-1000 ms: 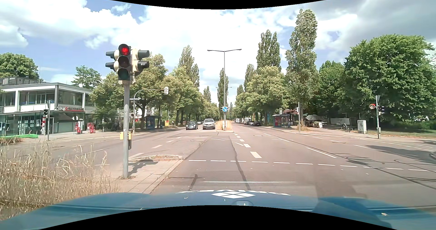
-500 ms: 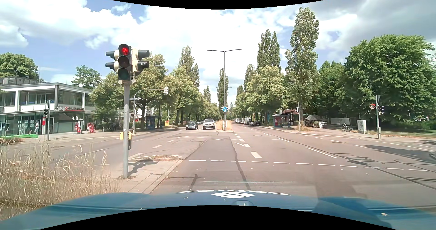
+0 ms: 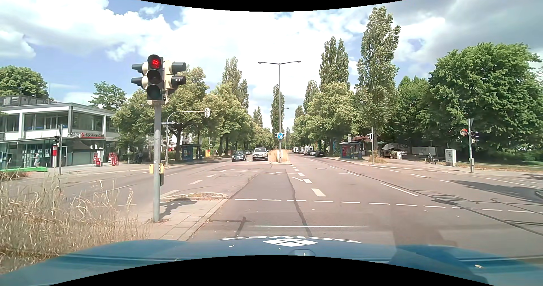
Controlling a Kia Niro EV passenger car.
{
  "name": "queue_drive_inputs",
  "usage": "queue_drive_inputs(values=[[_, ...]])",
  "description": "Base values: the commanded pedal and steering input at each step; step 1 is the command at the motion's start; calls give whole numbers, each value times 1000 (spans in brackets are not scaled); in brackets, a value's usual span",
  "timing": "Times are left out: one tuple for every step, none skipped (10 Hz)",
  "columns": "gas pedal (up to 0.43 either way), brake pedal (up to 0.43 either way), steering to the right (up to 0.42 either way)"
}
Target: Follow the waypoints while adhering to traffic rules and regulations
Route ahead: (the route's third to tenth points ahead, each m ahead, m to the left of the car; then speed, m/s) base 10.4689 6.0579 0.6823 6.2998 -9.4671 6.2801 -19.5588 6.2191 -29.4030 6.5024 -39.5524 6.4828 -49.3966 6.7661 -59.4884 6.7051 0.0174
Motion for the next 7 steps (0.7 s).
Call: queue_drive_inputs(values=[[0, 256, 3], [0, 250, 3], [0, 250, 3], [0, 250, 3], [0, 250, 3], [0, 250, 3], [0, 250, 3]])
